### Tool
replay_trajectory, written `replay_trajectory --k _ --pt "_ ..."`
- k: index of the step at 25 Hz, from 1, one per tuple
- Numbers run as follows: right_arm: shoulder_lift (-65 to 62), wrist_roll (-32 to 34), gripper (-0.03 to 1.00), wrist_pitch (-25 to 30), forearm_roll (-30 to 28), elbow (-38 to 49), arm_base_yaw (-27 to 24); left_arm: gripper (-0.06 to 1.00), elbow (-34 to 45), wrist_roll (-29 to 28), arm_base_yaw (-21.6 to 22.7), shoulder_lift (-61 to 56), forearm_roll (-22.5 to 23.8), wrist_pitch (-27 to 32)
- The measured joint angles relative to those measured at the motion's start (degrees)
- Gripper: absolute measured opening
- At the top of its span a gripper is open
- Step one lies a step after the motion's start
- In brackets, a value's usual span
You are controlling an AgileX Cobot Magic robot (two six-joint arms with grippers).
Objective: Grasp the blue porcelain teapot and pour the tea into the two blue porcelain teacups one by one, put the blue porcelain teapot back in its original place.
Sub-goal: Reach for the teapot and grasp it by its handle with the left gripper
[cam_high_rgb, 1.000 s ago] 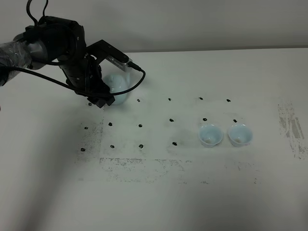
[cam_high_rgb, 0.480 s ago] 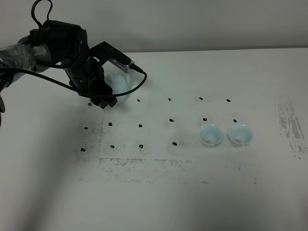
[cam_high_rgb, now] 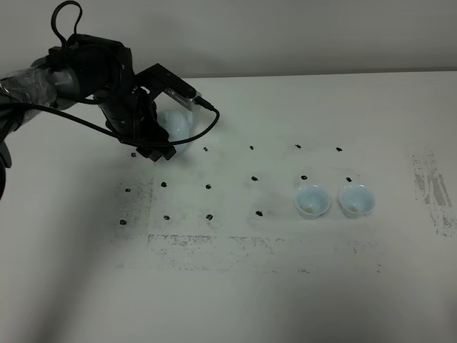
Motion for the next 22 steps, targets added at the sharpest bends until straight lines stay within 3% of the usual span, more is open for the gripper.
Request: replay_trajectory --k 13,22 --pt "0.0 0.0 0.3 0.0 0.0 0.0 0.0 0.49 0.0 0.0 -0.1 0.0 0.0 -0.5" --pt "0.0 0.0 0.3 0.0 0.0 0.0 0.0 0.38 0.0 0.0 -0.1 0.0 0.0 -0.5"
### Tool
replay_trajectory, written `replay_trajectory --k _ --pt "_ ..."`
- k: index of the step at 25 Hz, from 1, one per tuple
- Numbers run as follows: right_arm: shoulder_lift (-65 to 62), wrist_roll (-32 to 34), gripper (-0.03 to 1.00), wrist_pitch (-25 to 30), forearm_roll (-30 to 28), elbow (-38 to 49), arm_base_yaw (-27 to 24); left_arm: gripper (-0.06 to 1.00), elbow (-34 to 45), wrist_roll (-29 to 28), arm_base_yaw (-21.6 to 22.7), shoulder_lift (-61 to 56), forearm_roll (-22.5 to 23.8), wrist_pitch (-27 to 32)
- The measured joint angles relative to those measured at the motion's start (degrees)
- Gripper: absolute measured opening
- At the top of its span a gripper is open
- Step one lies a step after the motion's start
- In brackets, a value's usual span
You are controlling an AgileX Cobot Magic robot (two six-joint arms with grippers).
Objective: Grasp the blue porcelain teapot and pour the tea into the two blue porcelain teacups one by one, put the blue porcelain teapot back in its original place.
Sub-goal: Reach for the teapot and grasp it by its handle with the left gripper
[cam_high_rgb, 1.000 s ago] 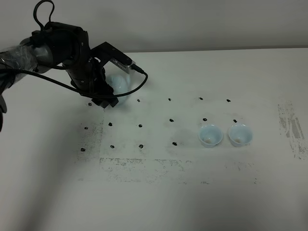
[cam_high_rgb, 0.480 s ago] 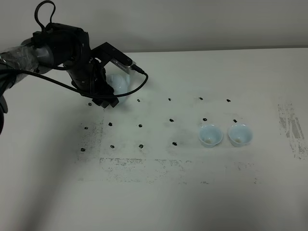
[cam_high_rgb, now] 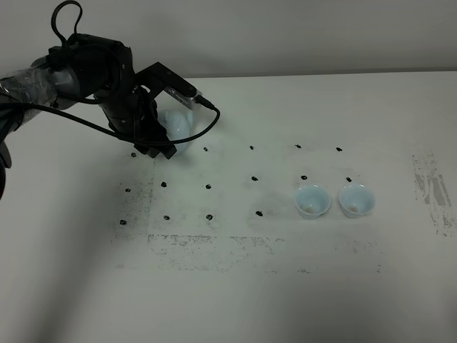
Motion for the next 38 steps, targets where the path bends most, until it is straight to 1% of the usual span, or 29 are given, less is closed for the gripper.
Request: replay_trajectory --k 35,38 --pt "0.0 0.0 0.3 0.0 0.0 0.0 0.0 0.37 0.0 0.8 0.0 0.0 0.0 -1.0" --pt "0.0 0.0 0.3 0.0 0.0 0.0 0.0 0.36 0.0 0.9 0.0 0.0 0.0 -1.0"
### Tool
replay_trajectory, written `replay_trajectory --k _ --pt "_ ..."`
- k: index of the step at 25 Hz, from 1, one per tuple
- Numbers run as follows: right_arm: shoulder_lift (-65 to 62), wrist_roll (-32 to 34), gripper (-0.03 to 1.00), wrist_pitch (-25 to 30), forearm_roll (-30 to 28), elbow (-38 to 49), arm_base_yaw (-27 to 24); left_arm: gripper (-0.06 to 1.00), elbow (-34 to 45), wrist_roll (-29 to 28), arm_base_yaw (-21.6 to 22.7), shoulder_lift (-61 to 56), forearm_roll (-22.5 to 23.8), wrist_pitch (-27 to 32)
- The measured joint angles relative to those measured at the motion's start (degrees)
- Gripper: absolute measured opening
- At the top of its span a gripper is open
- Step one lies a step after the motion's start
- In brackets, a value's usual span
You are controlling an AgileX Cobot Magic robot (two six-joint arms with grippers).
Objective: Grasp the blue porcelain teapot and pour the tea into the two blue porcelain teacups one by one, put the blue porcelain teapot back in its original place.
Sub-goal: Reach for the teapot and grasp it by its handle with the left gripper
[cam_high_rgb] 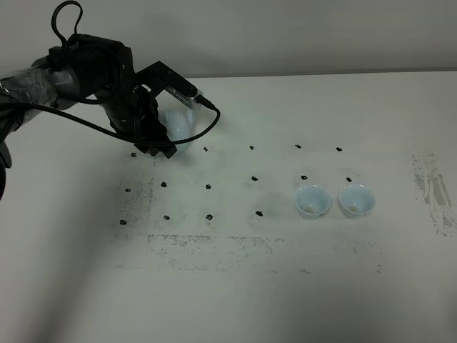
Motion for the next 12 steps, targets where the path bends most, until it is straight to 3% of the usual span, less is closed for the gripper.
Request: replay_trajectory --k 12 --pt "0.0 0.0 0.3 0.0 0.0 0.0 0.0 0.09 0.0 0.0 0.0 0.0 0.0 0.0"
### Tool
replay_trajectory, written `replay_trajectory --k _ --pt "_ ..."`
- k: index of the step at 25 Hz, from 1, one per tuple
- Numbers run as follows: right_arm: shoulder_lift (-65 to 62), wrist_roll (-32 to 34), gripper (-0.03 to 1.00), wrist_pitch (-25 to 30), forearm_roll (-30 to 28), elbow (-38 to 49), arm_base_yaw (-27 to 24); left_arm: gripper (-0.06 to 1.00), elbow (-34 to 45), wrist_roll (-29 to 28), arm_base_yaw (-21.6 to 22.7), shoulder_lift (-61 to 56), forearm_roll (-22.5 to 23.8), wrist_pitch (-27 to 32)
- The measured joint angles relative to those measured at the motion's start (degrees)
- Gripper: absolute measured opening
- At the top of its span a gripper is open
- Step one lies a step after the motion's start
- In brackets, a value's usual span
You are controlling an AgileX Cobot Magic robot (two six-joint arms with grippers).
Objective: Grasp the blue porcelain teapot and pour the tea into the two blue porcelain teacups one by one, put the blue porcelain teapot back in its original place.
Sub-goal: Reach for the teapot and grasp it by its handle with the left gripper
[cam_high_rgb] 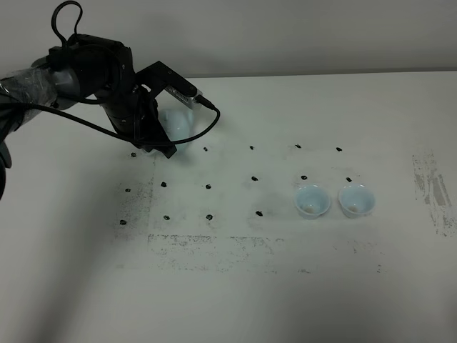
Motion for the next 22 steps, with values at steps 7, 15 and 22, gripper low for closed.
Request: replay_trajectory --k 7,15,22 --pt "0.0 0.0 0.3 0.0 0.0 0.0 0.0 0.06 0.0 0.0 0.0 0.0 -0.3 0.4" --pt "0.0 0.0 0.3 0.0 0.0 0.0 0.0 0.06 0.0 0.0 0.0 0.0 -0.3 0.6" --pt "0.0 0.0 0.3 0.0 0.0 0.0 0.0 0.06 0.0 -0.2 0.0 0.0 -1.0 0.9"
